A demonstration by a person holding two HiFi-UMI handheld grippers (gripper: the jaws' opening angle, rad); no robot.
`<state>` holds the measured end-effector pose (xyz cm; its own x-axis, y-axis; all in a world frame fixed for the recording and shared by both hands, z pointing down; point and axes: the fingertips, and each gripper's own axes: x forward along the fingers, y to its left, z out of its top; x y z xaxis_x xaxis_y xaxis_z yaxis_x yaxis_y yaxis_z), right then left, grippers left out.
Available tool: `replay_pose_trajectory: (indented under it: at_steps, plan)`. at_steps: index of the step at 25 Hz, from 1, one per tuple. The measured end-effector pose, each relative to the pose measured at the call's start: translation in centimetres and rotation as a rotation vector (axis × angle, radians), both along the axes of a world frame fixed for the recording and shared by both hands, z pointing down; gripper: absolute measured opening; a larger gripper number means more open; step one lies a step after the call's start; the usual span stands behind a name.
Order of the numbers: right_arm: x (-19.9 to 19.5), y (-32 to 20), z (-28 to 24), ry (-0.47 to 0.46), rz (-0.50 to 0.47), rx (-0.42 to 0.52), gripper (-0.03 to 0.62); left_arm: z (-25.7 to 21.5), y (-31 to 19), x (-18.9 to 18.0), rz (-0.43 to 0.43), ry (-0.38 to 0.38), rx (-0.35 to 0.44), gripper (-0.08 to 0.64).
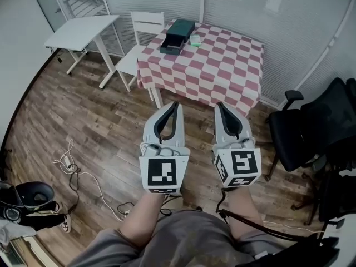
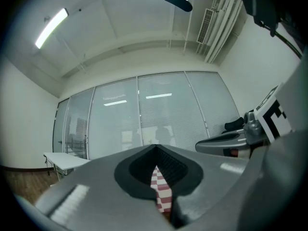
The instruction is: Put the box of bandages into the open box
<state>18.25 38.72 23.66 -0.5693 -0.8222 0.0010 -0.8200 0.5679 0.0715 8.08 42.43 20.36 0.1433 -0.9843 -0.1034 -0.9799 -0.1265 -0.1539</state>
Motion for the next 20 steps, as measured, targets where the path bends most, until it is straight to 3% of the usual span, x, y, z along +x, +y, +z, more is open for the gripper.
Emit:
replay_pose_trajectory:
  at_steps: [10,20]
  plan:
    - [-7.0,-11.2,-3.1,0.011,0.066,0.048,0.028,-2.9,-11.4,-7.3,0.062,0.003,0.059,0.000]
    - [-7.7,-17.6,-2.2,0.038,0.112,0.032,0.028,-0.9,-17.9,-8.2,0.107,0.013,0.020,0.000]
